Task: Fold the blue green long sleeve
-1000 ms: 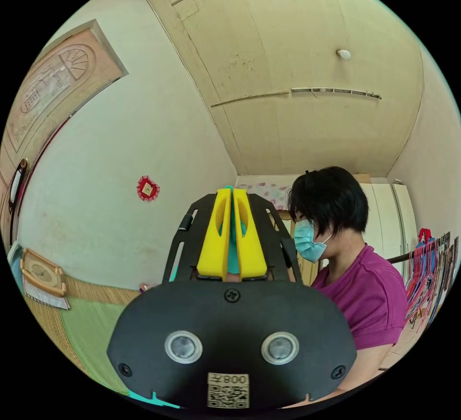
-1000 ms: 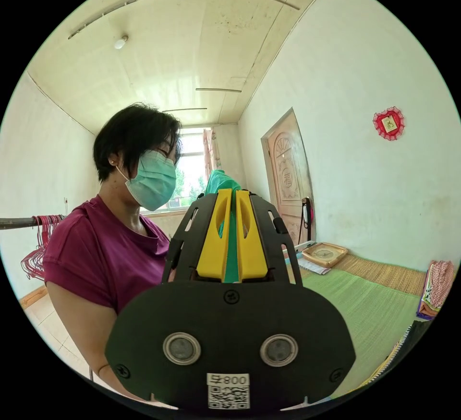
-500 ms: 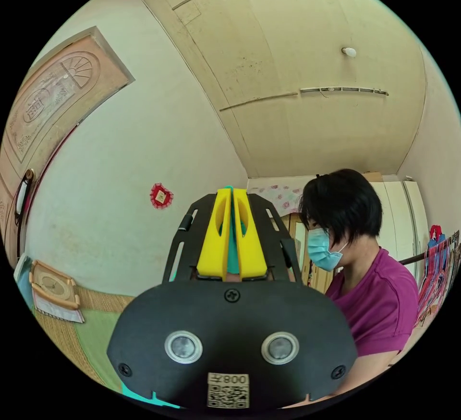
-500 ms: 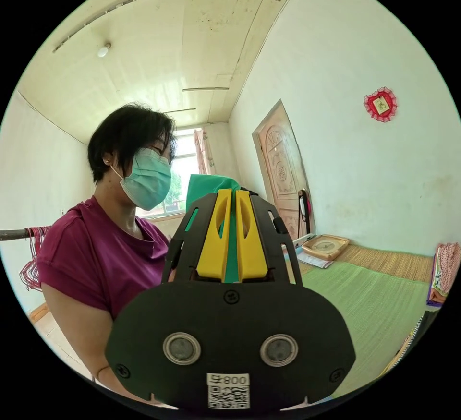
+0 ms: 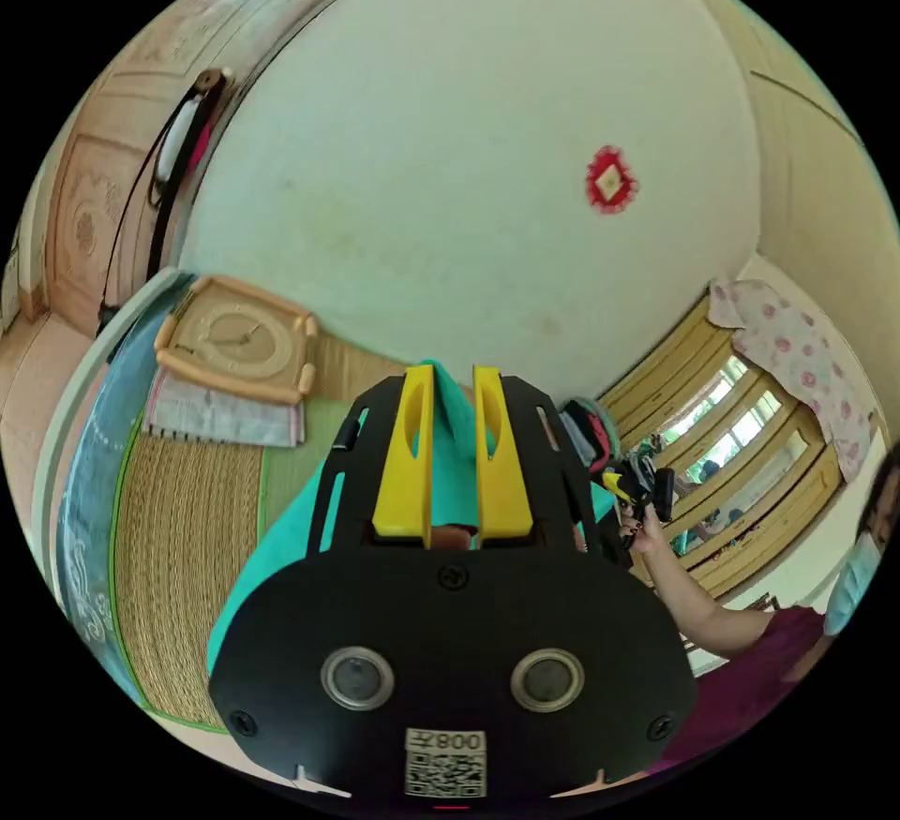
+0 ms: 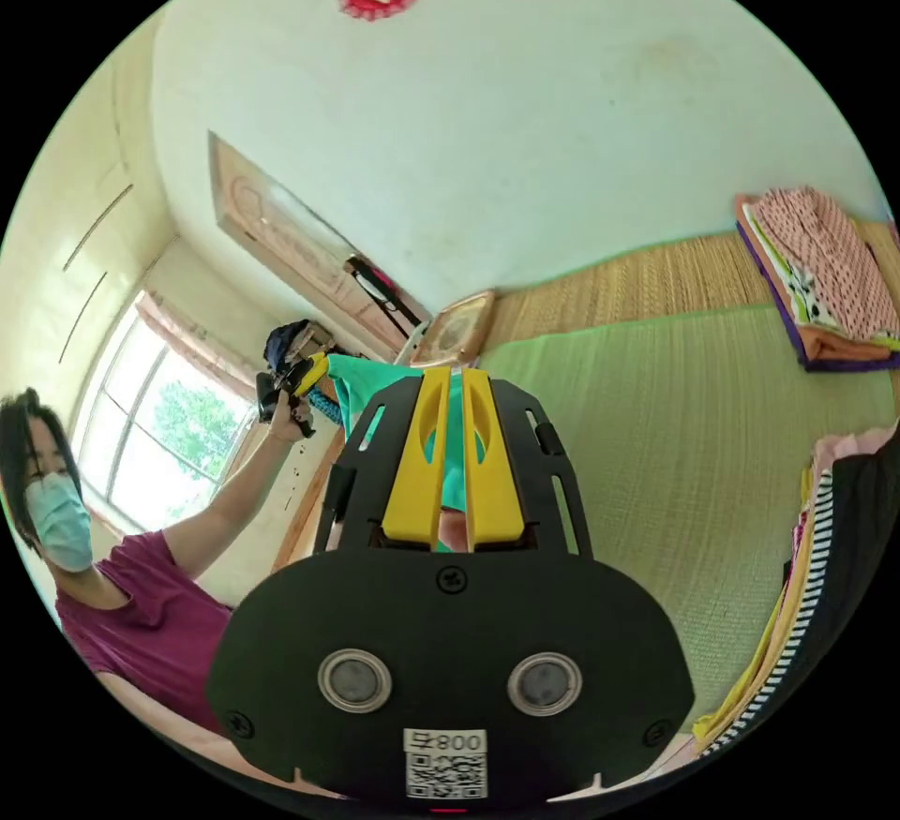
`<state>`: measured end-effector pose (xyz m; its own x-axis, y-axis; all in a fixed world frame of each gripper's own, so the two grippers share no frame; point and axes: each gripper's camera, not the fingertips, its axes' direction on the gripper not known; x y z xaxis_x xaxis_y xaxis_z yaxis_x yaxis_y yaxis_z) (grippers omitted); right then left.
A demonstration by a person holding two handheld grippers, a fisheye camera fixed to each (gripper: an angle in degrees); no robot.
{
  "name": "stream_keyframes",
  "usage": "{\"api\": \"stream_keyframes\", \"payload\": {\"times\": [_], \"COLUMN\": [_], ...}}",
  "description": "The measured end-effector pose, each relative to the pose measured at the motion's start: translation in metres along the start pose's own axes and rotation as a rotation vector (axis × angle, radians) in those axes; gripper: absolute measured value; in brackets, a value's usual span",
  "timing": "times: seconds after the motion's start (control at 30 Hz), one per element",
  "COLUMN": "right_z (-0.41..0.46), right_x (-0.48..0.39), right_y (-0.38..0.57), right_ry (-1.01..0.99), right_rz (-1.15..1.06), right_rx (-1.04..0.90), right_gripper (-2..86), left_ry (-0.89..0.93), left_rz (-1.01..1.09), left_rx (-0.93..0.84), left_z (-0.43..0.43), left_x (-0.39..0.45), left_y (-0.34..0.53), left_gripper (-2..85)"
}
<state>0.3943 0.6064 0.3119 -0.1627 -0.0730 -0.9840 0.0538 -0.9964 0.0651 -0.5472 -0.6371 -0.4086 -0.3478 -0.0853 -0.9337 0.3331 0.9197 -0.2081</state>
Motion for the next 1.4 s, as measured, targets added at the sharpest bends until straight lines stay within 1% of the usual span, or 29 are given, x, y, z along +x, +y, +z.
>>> {"api": "stream_keyframes", "payload": {"times": [0.03, 0.13, 0.23, 0.37, 0.47, 0.5, 0.57, 0.7, 0.73, 0.83, 0.93, 1.0, 1.07, 1.17, 1.23, 1.3, 1.4], "right_z": [0.022, 0.076, 0.125, 0.19, 0.219, 0.224, 0.247, 0.283, 0.293, 0.305, 0.287, 0.266, 0.229, 0.189, 0.179, 0.18, 0.206], "right_x": [0.023, 0.064, 0.072, 0.035, 0.007, 0.002, -0.016, -0.028, -0.031, -0.052, -0.075, -0.085, -0.088, -0.076, -0.067, -0.067, -0.075], "right_y": [0.001, 0.023, 0.067, 0.126, 0.147, 0.149, 0.151, 0.144, 0.14, 0.128, 0.096, 0.065, 0.015, -0.04, -0.057, -0.062, -0.051], "right_ry": [0.035, 0.058, 0.112, 0.208, 0.3, 0.32, 0.392, 0.422, 0.436, 0.437, 0.483, 0.615, 0.801, 0.925, 0.962, 0.953, 0.843], "right_rz": [0.054, 0.154, 0.175, 0.139, 0.124, 0.118, 0.078, 0.089, 0.104, 0.064, 0.001, -0.058, -0.091, -0.026, 0.035, 0.064, 0.053], "right_rx": [-0.026, -0.134, -0.281, -0.496, -0.557, -0.561, -0.596, -0.659, -0.68, -0.712, -0.69, -0.664, -0.584, -0.483, -0.429, -0.384, -0.339], "right_gripper": [3.5, 5.3, 6.4, 7.6, 7.8, 7.8, 7.2, 3.8, 1.7, 0.3, -0.2, -0.3, -0.3, -0.2, -0.1, 0.0, 0.5], "left_ry": [-0.024, 0.024, -0.031, -0.086, -0.157, -0.206, -0.267, -0.393, -0.406, -0.414, -0.423, -0.409, -0.381, -0.333, -0.296, -0.261, -0.225], "left_rz": [-0.068, -0.153, -0.223, -0.306, -0.339, -0.334, -0.324, -0.304, -0.309, -0.314, -0.31, -0.312, -0.31, -0.276, -0.236, -0.212, -0.18], "left_rx": [-0.053, -0.147, -0.255, -0.297, -0.283, -0.284, -0.317, -0.443, -0.455, -0.465, -0.459, -0.431, -0.392, -0.339, -0.327, -0.328, -0.347], "left_z": [0.03, 0.079, 0.102, 0.1, 0.09, 0.088, 0.091, 0.119, 0.127, 0.145, 0.155, 0.158, 0.16, 0.169, 0.185, 0.201, 0.231], "left_x": [-0.033, -0.102, -0.158, -0.207, -0.23, -0.236, -0.247, -0.277, -0.285, -0.303, -0.32, -0.329, -0.337, -0.344, -0.348, -0.351, -0.36], "left_y": [0.015, 0.065, 0.123, 0.183, 0.219, 0.23, 0.243, 0.264, 0.268, 0.276, 0.281, 0.282, 0.282, 0.28, 0.277, 0.276, 0.275], "left_gripper": [7.4, 7.8, 7.9, 8.0, 8.0, 7.9, 7.9, 7.3, 7.0, 6.4, 5.8, 5.7, 5.7, 5.9, 6.2, 6.5, 6.9]}}
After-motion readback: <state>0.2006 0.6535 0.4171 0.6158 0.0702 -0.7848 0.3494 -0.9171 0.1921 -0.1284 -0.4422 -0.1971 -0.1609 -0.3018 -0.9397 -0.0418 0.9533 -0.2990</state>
